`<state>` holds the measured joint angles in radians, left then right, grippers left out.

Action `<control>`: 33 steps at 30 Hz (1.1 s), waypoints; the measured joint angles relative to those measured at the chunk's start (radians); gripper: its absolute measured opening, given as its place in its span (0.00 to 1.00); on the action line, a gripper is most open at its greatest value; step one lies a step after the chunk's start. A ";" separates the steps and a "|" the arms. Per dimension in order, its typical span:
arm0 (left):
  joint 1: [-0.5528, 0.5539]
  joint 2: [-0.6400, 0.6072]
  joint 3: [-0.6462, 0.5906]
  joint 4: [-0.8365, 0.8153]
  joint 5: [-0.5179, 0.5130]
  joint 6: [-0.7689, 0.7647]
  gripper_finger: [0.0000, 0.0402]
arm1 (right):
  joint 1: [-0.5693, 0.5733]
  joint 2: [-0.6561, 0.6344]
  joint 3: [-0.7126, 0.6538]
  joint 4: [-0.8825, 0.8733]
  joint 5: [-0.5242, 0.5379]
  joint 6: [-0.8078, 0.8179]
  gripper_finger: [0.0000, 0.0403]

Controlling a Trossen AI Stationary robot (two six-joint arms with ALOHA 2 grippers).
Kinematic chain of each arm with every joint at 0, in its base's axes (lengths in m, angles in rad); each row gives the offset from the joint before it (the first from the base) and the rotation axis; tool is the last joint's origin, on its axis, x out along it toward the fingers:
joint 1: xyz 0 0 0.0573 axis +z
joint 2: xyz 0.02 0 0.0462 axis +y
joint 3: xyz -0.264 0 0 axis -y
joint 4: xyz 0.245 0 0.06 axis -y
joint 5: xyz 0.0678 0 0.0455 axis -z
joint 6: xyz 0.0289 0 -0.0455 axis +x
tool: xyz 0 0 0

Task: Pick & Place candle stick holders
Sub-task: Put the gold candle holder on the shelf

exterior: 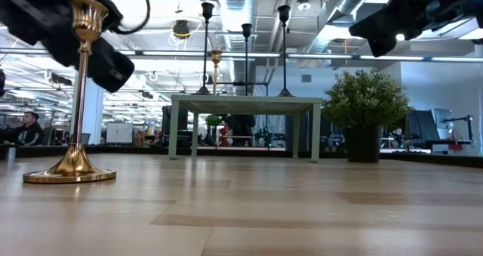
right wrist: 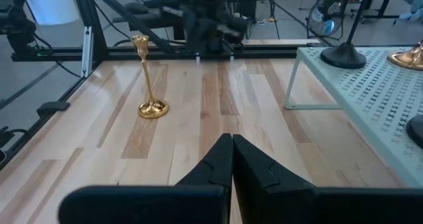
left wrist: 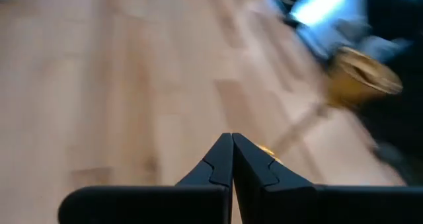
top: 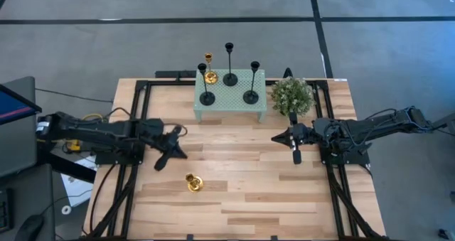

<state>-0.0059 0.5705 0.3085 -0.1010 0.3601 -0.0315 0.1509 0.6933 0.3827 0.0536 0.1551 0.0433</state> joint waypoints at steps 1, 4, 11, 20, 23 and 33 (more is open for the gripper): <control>-0.023 0.000 -0.002 -0.001 0.017 0.000 0.00 | 0.000 0.000 0.000 0.001 0.000 0.000 0.00; -0.082 0.000 -0.012 0.003 0.025 0.028 0.00 | -0.001 0.000 0.000 0.007 0.000 0.000 0.00; -0.139 0.001 -0.015 0.001 0.023 0.211 0.00 | -0.001 0.000 0.000 0.007 0.000 0.000 0.00; -0.165 0.062 -0.015 -0.078 0.025 0.208 0.00 | -0.001 0.000 0.000 0.007 0.000 0.001 0.00; -0.171 0.103 -0.015 -0.074 0.025 0.210 0.00 | -0.001 0.000 0.000 0.007 0.000 0.000 0.00; -0.173 0.255 -0.015 0.011 0.026 0.243 0.00 | -0.001 0.000 0.000 0.006 0.000 0.000 0.00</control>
<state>-0.1787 0.8257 0.2932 -0.0900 0.3862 0.2115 0.1501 0.6933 0.3828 0.0597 0.1551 0.0437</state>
